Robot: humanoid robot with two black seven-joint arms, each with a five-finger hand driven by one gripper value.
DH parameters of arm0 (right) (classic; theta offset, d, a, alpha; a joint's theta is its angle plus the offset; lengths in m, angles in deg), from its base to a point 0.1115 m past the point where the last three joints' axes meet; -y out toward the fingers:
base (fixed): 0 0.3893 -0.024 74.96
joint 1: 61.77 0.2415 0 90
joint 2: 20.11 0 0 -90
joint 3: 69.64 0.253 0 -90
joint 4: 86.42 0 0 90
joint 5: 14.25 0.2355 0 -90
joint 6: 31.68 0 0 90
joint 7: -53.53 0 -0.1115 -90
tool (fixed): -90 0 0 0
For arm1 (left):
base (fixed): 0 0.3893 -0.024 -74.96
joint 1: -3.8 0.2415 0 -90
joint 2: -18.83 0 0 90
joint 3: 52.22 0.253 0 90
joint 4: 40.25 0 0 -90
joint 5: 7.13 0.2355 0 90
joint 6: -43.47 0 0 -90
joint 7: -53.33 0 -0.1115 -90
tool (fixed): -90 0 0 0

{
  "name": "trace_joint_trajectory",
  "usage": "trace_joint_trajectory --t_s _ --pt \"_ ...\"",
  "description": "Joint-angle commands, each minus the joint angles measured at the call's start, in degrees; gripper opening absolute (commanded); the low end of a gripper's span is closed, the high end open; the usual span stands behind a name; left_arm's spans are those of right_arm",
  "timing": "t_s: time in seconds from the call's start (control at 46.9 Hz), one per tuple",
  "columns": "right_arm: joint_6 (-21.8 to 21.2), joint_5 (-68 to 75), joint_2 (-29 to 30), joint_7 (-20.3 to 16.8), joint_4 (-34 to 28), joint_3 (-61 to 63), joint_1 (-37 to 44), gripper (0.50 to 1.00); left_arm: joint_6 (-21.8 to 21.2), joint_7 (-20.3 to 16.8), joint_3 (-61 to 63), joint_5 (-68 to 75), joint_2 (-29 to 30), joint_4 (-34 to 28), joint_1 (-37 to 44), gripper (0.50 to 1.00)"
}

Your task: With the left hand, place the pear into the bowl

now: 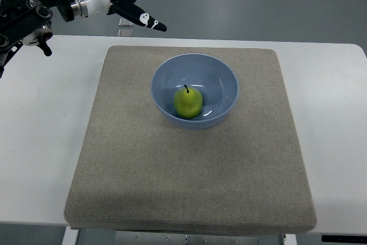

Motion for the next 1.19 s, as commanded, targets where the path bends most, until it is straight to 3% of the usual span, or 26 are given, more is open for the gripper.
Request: trace_joint_trajectory --t_s 0.0,0.277,0.363,0.469,0.789,1.173 --pt "0.0 0.0 0.0 -0.1 0.0 0.0 0.0 0.926 1.5 1.8 0.3 -8.1 -0.2 -3.3 0.4 0.996" --pt "0.0 0.0 0.0 -0.1 0.0 0.0 0.0 0.926 4.1 16.1 -0.4 -31.7 -0.6 -9.1 1.2 0.996" --pt "0.0 0.0 0.0 -0.1 0.0 0.0 0.0 0.926 6.8 20.7 -0.5 -38.9 -0.4 -9.3 2.0 0.996" --pt "0.0 0.0 0.0 -0.1 0.0 0.0 0.0 0.926 9.9 23.8 -0.5 -46.0 -0.1 -9.8 4.2 0.996" --pt "0.0 0.0 0.0 -0.1 0.0 0.0 0.0 0.926 9.9 24.8 -4.9 -50.3 -0.2 -9.3 9.1 0.996" --pt "0.0 -0.1 0.0 0.0 -0.4 0.0 -0.3 0.926 9.9 29.0 -13.9 -50.4 -0.6 -9.3 14.8 0.996"
